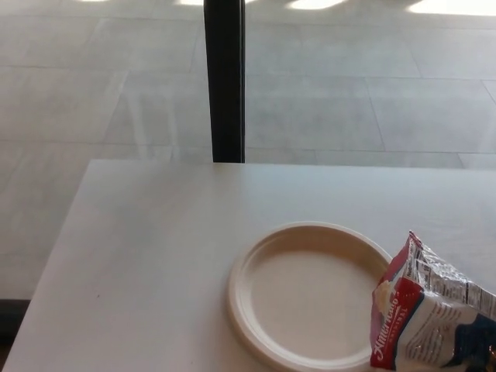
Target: The robot uses its right hand to pick up a bag of sunflower seeds kept in the middle of the desk and tilts it over a plate kept next to it to pour out a few seeds and then puts the bag of seeds back on the desk
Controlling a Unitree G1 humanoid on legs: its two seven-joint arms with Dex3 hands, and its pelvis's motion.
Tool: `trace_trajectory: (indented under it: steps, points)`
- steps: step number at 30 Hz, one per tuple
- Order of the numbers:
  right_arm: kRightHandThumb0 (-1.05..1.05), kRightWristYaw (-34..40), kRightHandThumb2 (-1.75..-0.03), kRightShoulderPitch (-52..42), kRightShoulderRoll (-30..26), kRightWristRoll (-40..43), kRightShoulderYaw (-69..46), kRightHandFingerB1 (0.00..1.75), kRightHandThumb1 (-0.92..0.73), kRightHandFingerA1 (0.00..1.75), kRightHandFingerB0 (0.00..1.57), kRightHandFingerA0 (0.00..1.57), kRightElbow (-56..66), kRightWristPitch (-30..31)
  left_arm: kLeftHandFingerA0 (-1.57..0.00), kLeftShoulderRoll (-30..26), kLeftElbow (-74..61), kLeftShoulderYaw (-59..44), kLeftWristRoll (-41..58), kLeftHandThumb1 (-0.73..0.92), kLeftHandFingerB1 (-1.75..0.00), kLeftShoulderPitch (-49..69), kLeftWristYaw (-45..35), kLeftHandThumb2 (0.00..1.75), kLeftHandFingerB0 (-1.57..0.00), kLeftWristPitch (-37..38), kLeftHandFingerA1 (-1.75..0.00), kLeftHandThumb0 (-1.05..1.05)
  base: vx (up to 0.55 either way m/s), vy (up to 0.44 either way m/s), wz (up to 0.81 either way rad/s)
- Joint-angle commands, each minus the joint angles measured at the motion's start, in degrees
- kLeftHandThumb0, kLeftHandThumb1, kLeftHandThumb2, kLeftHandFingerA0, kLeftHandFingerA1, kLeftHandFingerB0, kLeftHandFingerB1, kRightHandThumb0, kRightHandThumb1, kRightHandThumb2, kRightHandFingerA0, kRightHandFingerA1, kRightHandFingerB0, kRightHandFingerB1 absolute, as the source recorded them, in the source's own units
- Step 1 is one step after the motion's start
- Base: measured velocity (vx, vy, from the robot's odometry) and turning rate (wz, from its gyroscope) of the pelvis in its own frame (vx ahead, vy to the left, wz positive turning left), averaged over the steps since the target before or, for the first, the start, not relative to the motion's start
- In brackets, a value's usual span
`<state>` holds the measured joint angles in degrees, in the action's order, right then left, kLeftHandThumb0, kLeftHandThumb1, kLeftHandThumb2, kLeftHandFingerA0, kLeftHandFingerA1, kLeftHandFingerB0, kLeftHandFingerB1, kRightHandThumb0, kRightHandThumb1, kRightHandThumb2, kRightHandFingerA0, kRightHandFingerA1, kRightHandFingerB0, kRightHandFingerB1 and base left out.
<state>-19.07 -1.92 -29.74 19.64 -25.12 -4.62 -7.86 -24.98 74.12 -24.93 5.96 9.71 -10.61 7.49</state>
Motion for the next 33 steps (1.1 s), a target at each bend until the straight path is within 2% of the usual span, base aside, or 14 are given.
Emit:
trace_trajectory:
  steps: [1,3,6,7,8,14,15,16,20,21,23,24,32,33]
  points:
    - [-0.85,-3.01,-0.93,-0.5,-4.68,-12.01,10.81,0.11,-0.53,0.35,0.0,0.01,5.08,3.48,-0.57,-0.69,-0.06,-1.12,1.96,0.61,-0.41,0.26,-0.16,0.58,-0.47,0.64,-0.63,-0.71,0.0,0.0,0.0]
    - [-0.86,-2.9,-0.96,-0.21,-5.48,-14.62,13.71,0.15,-0.54,0.47,0.0,0.01,3.81,3.91,-0.52,-0.64,0.29,-0.48,1.08,0.51,-0.52,0.25,-0.3,0.91,-0.38,1.17,-0.66,-0.74,0.0,0.0,0.0]
    - [-0.87,-2.3,-0.98,0.79,-6.33,-16.53,16.01,0.18,-0.54,0.5,0.0,0.05,1.01,3.81,-0.55,-0.63,-0.16,-0.95,1.56,0.62,-0.41,0.52,-0.31,0.59,-0.45,1.54,-0.61,-0.71,0.0,0.0,0.0]
    - [-0.88,-1.99,-0.98,1.03,-6.43,-16.91,16.35,0.16,-0.55,0.47,0.0,0.01,-0.13,2.97,-0.52,-0.74,-0.38,-1.09,1.67,0.52,-0.52,0.8,-0.15,0.91,-0.4,1.42,-0.66,-0.78,0.0,0.0,0.0]
    - [-0.88,-1.63,-0.99,1.23,-6.64,-17.14,16.55,0.15,-0.55,0.52,0.0,0.01,-0.58,2.68,-0.55,-0.78,-0.46,-0.97,1.52,0.63,-0.41,0.9,-0.17,0.6,-0.44,1.52,-0.61,-0.72,0.0,0.0,0.0]
    - [-0.85,-0.59,-0.98,3.74,-8.18,-18.62,17.74,0.17,-0.54,0.55,0.0,0.06,-4.26,2.59,-0.52,-1.21,0.02,-0.6,1.03,0.51,-0.52,0.48,-0.3,0.91,-0.38,0.49,-0.68,-0.75,0.0,0.0,0.0]
    - [-0.85,-0.55,-0.61,3.87,-8.27,-18.84,17.87,0.24,-0.69,0.51,0.01,0.09,-4.38,2.54,-0.52,-1.2,0.06,-0.69,1.13,0.51,-0.52,0.4,-0.23,0.9,-0.39,0.32,-0.67,-0.74,0.0,0.0,0.0]
    - [-0.84,-0.49,-0.94,4.4,-8.57,-19.79,18.53,0.2,-0.53,0.54,0.04,0.08,-5.01,2.16,-0.5,-1.15,-0.09,-0.96,1.47,0.52,-0.51,0.61,-0.76,0.9,-0.38,0.53,-0.66,-0.77,0.0,0.0,0.0]
    - [-0.83,-0.05,-0.6,5.24,-9.53,-22.88,20.08,0.24,-0.67,0.46,0.02,0.1,-6.92,0.0,-0.53,-0.96,-0.05,-1.19,1.71,0.5,-0.52,0.64,-1.26,0.91,-0.38,1.03,-0.68,-0.73,0.0,0.0,0.0]
    - [-0.82,0.06,-0.94,5.79,-9.53,-23.36,20.44,0.2,-0.51,0.51,0.02,0.05,-7.96,-0.79,-0.52,-0.97,0.07,-1.2,1.67,0.52,-0.52,0.52,-1.1,0.9,-0.4,0.98,-0.68,-0.79,0.0,0.0,0.0]
    - [-0.79,0.22,-0.6,6.44,-9.56,-23.96,21.03,0.23,-0.65,0.43,0.04,0.11,-9.21,-0.69,-0.55,-1.02,0.25,-0.57,1.03,0.62,-0.41,0.36,-0.56,0.59,-0.44,0.72,-0.64,-0.7,0.0,0.0,0.0]
    - [-0.83,0.33,-0.88,6.76,-9.35,-24.17,21.21,0.21,-0.51,0.5,0.05,0.06,-9.96,-0.81,-0.52,-1.03,0.25,-0.53,1.02,0.52,-0.52,0.39,-0.54,0.91,-0.39,0.79,-0.67,-0.76,0.0,0.0,0.0]
    - [-0.82,0.15,-0.89,5.4,-8.67,-26.27,23.08,0.27,-0.5,0.54,0.07,0.1,-11.37,-4.19,-0.51,-1.05,0.22,-1.06,1.83,0.52,-0.52,0.23,-0.75,0.9,-0.38,0.27,-0.66,-0.76,0.0,0.0,0.0]
    - [-0.79,0.17,-0.88,5.3,-8.81,-26.9,23.46,0.27,-0.5,0.53,0.06,0.08,-11.75,-5.09,-0.55,-1.06,0.22,-0.84,1.64,0.63,-0.4,0.22,-0.74,0.6,-0.42,0.33,-0.61,-0.69,0.0,0.0,0.0]
